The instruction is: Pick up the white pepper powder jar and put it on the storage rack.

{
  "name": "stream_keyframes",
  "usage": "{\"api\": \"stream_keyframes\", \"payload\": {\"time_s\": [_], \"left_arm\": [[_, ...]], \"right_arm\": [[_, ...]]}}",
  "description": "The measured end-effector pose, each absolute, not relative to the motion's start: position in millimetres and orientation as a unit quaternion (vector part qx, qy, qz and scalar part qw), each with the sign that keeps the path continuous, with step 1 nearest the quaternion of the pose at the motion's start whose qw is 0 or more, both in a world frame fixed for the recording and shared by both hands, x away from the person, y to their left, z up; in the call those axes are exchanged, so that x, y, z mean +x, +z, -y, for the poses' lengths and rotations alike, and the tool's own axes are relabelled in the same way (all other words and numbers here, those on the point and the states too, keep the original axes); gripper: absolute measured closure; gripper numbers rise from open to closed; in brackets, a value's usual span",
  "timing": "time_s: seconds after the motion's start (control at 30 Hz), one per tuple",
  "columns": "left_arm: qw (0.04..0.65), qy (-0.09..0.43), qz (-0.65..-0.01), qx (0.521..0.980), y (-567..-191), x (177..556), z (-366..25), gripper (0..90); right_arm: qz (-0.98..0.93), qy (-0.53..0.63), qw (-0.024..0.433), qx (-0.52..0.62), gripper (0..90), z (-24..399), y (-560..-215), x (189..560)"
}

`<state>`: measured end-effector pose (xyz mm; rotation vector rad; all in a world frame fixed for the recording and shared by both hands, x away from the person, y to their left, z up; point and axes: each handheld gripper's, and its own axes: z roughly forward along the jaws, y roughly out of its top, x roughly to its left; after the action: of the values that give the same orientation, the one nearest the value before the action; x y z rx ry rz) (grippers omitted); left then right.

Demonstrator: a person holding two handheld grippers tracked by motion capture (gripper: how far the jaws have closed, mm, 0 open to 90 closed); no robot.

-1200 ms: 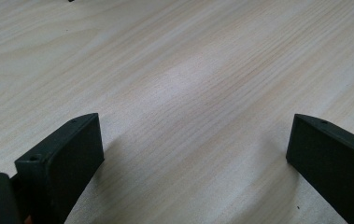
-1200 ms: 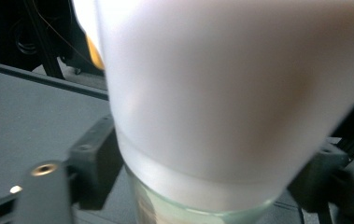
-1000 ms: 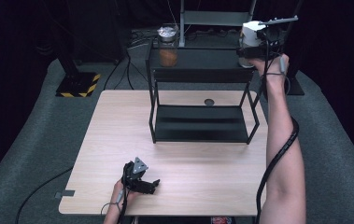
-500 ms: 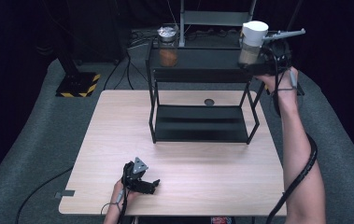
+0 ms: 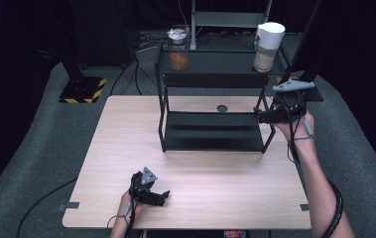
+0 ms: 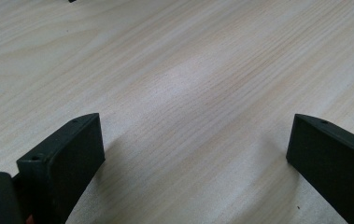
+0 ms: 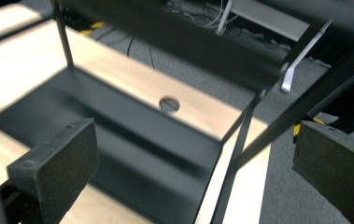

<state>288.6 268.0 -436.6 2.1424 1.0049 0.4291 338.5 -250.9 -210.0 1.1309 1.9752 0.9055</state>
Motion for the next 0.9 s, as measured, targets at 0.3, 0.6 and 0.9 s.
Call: {"api": "stream_keyframes", "payload": {"time_s": [0.3, 0.6, 0.9], "left_arm": [[0.36, 0.167, -0.39, 0.831, -436.6, 288.6, -268.0, 3.3], [0.36, 0.166, -0.39, 0.831, -436.6, 288.7, -268.1, 3.3], [0.36, 0.166, -0.39, 0.831, -436.6, 288.7, -268.1, 3.3]], "right_arm": [[-0.763, 0.347, 0.317, 0.444, 0.0, 253.2, -274.2, 310.8], [-0.756, 0.349, 0.272, 0.483, 0.0, 261.1, -355.5, 290.4], [-0.733, 0.367, 0.249, 0.516, 0.0, 260.2, -414.6, 269.2]]}}
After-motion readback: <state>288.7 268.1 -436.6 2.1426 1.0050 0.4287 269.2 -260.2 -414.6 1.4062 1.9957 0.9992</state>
